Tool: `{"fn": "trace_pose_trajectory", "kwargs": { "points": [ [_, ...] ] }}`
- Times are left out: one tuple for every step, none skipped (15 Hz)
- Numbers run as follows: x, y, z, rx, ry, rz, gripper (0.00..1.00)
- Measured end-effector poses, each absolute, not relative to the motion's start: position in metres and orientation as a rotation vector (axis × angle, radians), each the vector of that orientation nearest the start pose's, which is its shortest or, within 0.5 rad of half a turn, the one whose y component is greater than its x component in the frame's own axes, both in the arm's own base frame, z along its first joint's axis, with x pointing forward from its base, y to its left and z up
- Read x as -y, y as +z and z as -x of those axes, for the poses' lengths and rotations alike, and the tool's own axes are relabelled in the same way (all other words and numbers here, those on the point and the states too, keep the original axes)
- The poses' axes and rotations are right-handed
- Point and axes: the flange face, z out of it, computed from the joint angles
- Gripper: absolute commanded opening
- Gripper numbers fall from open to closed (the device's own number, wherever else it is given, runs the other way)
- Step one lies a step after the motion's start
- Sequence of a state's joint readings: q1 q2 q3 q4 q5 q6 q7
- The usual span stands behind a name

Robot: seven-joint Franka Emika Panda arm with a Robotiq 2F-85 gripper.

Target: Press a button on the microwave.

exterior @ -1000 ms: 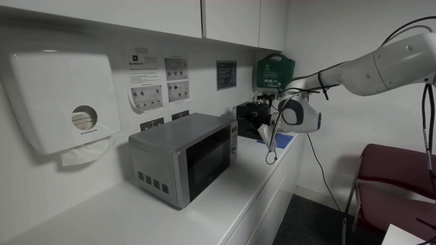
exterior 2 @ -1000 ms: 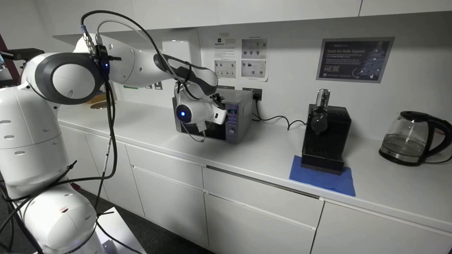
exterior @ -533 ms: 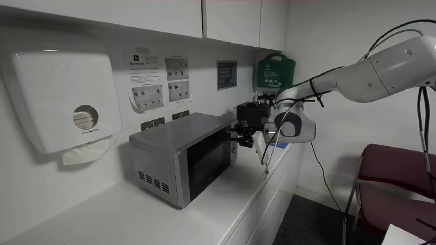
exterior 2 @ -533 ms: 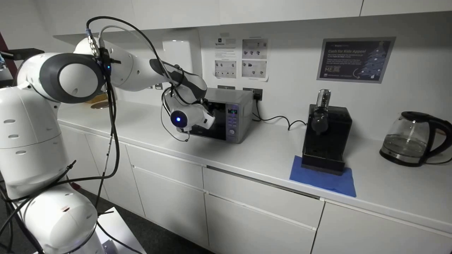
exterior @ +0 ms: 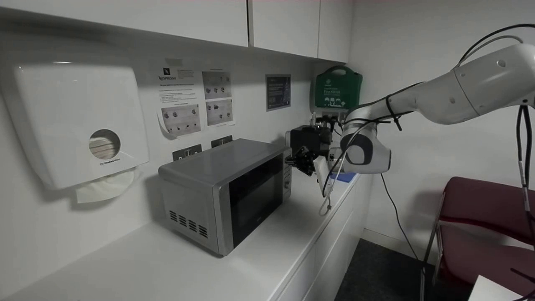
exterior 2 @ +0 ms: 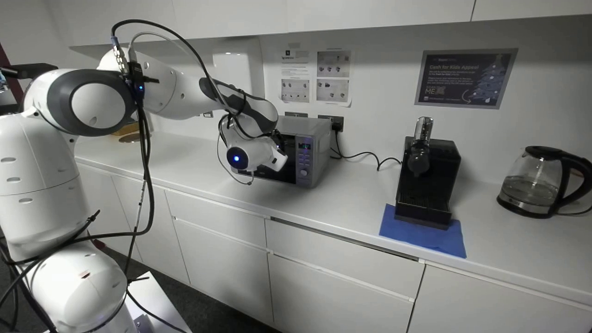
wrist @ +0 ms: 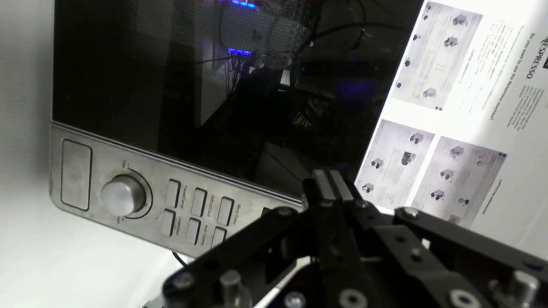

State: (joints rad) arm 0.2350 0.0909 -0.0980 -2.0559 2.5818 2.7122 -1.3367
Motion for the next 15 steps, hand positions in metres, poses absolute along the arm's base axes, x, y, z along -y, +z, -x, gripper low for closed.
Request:
{"fn": "trace_pose_trajectory", "kwargs": {
  "points": [
    [-0.056,0.402,-0.571,-0.887,-1.037,1.677,0.0],
    [-0.052,0.402,-0.571,-0.898,-1.047,1.672,0.0],
    [-0.046,0.402,-0.572,-0.905,-1.055,1.671,0.0],
    [-0.04,0.402,-0.573,-0.914,-1.064,1.669,0.0],
    [-0.034,0.402,-0.573,-0.923,-1.072,1.667,0.0],
    [-0.029,0.402,-0.573,-0.931,-1.079,1.664,0.0],
    [-0.024,0.402,-0.574,-0.939,-1.084,1.663,0.0],
    [-0.021,0.401,-0.574,-0.945,-1.086,1.663,0.0],
    [-0.021,0.399,-0.574,-0.948,-1.085,1.666,0.0],
    [-0.021,0.396,-0.574,-0.951,-1.081,1.671,0.0],
    [-0.022,0.391,-0.574,-0.954,-1.076,1.678,0.0],
    [-0.023,0.385,-0.575,-0.958,-1.068,1.687,0.0],
    [-0.023,0.379,-0.575,-0.963,-1.06,1.697,0.0],
    [-0.024,0.373,-0.576,-0.968,-1.053,1.708,0.0],
    [-0.024,0.366,-0.577,-0.973,-1.046,1.719,0.0]
  ]
}}
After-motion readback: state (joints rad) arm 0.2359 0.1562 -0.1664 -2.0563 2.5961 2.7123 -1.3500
